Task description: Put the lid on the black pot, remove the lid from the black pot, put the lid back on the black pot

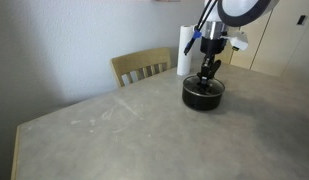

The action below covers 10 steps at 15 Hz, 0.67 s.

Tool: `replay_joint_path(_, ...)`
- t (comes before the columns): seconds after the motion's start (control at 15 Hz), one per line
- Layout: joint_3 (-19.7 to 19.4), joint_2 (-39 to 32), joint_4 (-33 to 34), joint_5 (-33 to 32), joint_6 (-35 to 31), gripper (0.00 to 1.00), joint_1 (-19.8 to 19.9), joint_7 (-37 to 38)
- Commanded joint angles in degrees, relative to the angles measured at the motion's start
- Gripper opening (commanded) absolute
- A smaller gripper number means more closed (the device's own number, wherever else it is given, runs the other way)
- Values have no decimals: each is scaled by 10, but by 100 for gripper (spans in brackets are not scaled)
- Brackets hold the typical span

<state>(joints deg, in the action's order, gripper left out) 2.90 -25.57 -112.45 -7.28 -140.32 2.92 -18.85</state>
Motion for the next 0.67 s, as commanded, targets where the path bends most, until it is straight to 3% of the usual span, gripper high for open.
replay_joint_path(0.0,-14,20,-5,-23,15,16,-14,24)
replay_joint_path(0.6,-11,37,-1,-27,27,16,-15,16)
